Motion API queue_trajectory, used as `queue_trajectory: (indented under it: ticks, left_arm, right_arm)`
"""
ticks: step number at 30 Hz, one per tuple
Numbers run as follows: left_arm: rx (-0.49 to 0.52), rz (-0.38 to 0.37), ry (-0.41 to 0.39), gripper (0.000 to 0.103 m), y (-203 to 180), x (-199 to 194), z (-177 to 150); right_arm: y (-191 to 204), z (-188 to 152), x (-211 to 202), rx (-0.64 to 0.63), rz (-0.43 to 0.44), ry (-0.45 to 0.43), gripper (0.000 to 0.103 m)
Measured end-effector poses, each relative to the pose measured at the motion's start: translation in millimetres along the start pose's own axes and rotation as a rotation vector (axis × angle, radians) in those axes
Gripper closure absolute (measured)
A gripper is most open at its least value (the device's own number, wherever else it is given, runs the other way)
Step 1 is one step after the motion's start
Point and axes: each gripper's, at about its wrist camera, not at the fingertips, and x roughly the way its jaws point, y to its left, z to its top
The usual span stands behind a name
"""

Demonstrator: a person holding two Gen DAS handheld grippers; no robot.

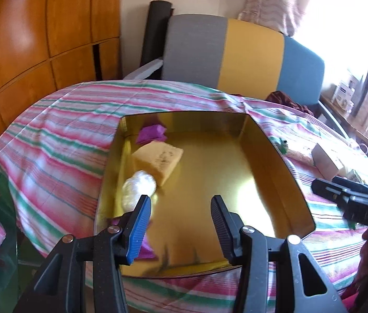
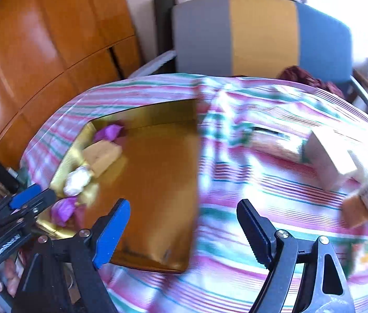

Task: Organize objects
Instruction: 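Reach the left gripper to the cracker packet and grasp it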

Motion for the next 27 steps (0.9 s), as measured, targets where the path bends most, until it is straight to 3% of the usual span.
queue_trajectory:
  ticks: [10,16,19,22,25,27]
  left_arm:
    - [0.118,-0.113,0.009,0.055,-61,6,21]
    - [0.248,-0.200,0.023,0.055,-124,14,39]
    - [0.358,-0.232,0.051,0.055,-157,25,48]
    - [0.534,-0.239,0.098,0.053,-198,46,58]
    - [0.624,-0.239,0.116,0.048,-222,65,67]
    - [0.675,-0.259,0.141,0.038,-238,80,73]
  right_arm:
    - [-149,23,-54,0.230,-0.243,-0.104,0.017]
    - [-225,21,-77,0.324,-0.366,-0.171,0.014]
    - [-249,12,-77,0.344,-0.371,-0.173,0.014]
    - [-265,3,-75,0.397,-0.332,-0.177,0.014]
    - [-272,1,-74,0.424,-0.297,-0.178,0.014]
    - [-269,0,-75,0.420,-0.275,-0.190,0.014]
